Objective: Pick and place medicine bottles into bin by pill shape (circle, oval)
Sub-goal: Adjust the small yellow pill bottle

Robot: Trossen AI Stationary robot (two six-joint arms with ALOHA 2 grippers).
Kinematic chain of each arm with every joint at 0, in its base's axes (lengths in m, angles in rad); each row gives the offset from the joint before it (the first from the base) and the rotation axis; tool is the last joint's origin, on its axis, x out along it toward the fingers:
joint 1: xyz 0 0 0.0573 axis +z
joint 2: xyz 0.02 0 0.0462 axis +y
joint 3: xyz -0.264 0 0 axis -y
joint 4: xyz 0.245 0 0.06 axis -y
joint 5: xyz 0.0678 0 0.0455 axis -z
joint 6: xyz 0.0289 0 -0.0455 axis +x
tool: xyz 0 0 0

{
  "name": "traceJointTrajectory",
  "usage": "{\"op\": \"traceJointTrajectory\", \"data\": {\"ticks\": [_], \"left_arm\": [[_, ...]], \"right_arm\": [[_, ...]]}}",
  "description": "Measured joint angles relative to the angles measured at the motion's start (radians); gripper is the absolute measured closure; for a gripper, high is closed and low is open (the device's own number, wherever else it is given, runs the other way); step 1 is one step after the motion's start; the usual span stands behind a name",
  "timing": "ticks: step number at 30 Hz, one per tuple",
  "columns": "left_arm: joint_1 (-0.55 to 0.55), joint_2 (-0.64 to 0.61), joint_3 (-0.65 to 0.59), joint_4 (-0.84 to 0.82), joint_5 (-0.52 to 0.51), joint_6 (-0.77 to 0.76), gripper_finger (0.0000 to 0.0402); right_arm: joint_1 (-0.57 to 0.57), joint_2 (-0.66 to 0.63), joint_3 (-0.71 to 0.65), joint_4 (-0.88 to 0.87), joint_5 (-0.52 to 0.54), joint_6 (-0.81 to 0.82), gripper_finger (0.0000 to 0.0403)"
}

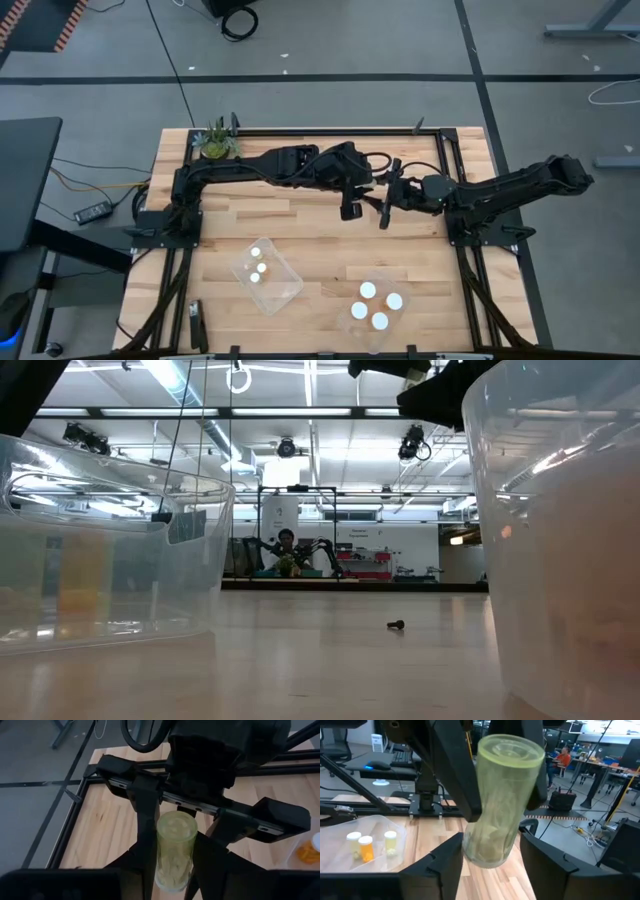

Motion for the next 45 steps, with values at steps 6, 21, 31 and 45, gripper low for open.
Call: {"op": "traceJointTrajectory", "data": {"ticks": [6,21,31,45], "left_arm": [[-0.003,0.0,0.0,0.001,-0.001,0.002,0.0286],[-0.006,0.0,-0.001,-0.074,-0.001,0.076,0.0254],[-0.039,-0.021,-0.001,-0.169,-0.14,0.524,0.0219],[-0.133,-0.014,-0.001,-0.22,-0.237,1.29,0.0222]], "right_arm": [[0.001,0.0,0.0,0.004,-0.001,-0.005,0.0241],[0.013,0.0,0.0,-0.016,0.0,-0.011,0.0263],[-0.023,0.0,0.0,-0.144,-0.019,0.238,0.0266],[-0.154,0.0,0.0,-0.132,-0.506,0.682,0.0265]]}}
